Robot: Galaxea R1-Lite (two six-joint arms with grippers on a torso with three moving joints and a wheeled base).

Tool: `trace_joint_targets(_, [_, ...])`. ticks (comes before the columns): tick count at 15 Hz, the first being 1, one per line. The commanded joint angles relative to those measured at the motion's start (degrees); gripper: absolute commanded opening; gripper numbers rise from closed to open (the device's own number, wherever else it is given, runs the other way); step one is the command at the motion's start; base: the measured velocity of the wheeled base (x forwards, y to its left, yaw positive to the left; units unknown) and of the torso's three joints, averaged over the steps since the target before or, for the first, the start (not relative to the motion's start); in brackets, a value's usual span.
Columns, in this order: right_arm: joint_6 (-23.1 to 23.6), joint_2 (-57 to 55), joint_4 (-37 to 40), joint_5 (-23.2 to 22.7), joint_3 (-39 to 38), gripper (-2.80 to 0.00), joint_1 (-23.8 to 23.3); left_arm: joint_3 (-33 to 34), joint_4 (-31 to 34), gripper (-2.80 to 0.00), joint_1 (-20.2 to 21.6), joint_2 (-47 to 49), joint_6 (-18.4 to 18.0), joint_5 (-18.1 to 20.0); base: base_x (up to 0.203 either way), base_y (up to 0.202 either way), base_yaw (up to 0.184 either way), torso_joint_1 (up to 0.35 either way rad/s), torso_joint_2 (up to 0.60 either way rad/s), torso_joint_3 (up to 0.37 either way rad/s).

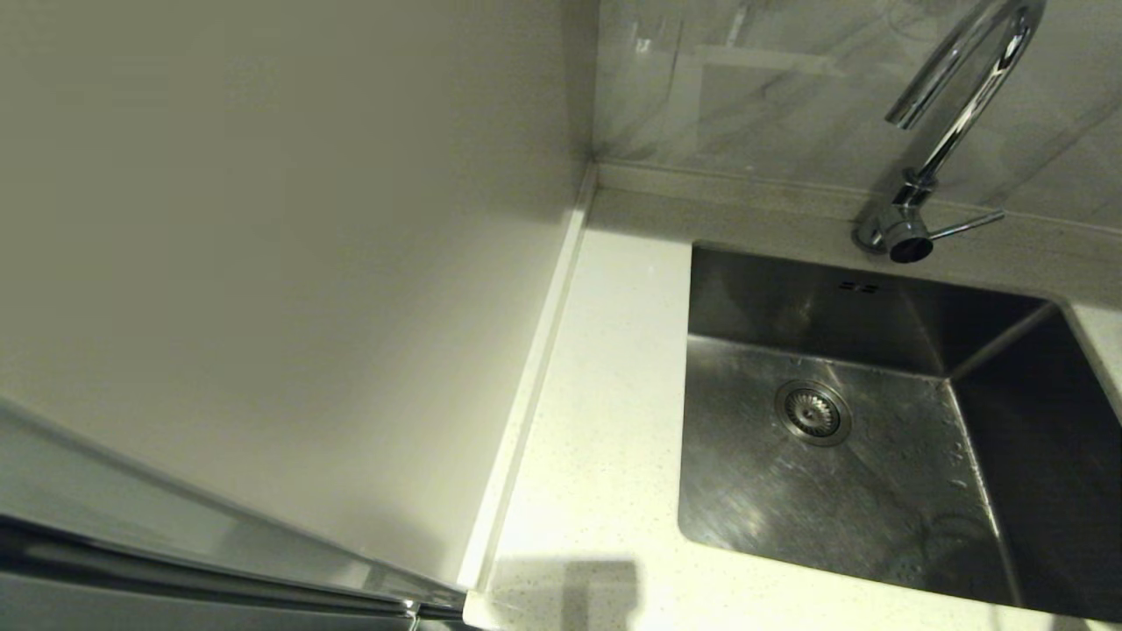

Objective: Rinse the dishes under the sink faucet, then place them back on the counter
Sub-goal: Put a bowl back to the table from the sink

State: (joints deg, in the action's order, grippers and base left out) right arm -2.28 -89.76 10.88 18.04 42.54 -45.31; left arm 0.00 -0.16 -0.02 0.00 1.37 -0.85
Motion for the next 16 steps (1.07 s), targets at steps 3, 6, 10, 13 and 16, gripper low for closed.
trace_joint_targets(3, [0.3,6.2,-0.3,0.5,3.2,0.00,-0.4,0.0,0.0,-2.80,0.0,-0.2,0.0,0.0,0.000,0.000,0.000,0.000,0.00,0.000])
trace_joint_targets(6, [2.2,13.4,-0.3,2.6,11.6,0.00,-0.7,0.0,0.0,-2.80,0.0,-0.2,0.0,0.0,0.000,0.000,0.000,0.000,0.00,0.000])
trace_joint_targets(10, [8.8,16.5,-0.4,0.8,17.8,0.00,3.6,0.0,0.0,-2.80,0.0,-0.3,0.0,0.0,0.000,0.000,0.000,0.000,0.00,0.000])
trace_joint_targets(13, [9.4,15.1,-0.3,1.2,25.4,-2.80,15.1,0.0,0.0,-2.80,0.0,-0.2,0.0,0.0,0.000,0.000,0.000,0.000,0.00,0.000])
trace_joint_targets(16, [11.4,15.0,-0.4,1.5,36.4,-2.80,24.0,0.0,0.0,-2.80,0.0,-0.2,0.0,-0.1,0.000,0.000,0.000,0.000,0.00,0.000])
